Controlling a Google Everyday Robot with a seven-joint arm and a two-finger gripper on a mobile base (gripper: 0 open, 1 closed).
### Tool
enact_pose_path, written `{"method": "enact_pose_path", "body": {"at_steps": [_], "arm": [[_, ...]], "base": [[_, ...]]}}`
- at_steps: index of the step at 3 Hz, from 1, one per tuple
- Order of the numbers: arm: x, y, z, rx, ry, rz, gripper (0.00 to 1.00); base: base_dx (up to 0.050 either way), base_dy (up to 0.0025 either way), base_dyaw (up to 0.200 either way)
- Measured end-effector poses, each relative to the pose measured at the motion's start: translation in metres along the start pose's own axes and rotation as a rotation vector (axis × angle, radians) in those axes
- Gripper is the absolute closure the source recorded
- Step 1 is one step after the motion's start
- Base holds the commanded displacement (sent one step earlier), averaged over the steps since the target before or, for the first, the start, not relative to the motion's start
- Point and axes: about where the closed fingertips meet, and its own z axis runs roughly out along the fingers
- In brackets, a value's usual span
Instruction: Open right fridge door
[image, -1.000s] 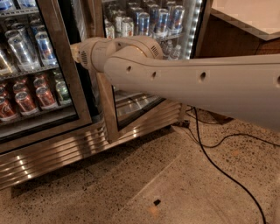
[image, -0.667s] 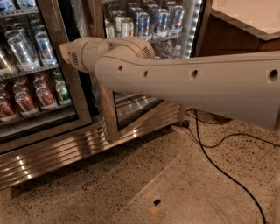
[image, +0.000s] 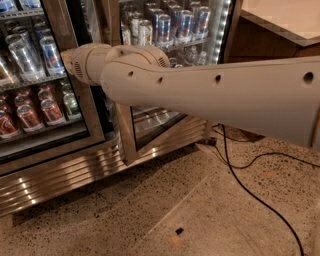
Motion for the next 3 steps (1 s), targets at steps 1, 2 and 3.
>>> {"method": "enact_pose_path", "body": {"at_steps": [1,2,3], "arm": [[-0.001,0.005,0.003,-0.009,-0.002,-0.002,1.0],[-0.013,0.057,0.028,-0.098,-0.04,-0.017,1.0],[-0.03,0.118,0.052,-0.206,-0.084,-0.048,1.0]], "base": [[0.0,0.0,0.0],[0.0,0.0,0.0],[0.0,0.0,0.0]]}}
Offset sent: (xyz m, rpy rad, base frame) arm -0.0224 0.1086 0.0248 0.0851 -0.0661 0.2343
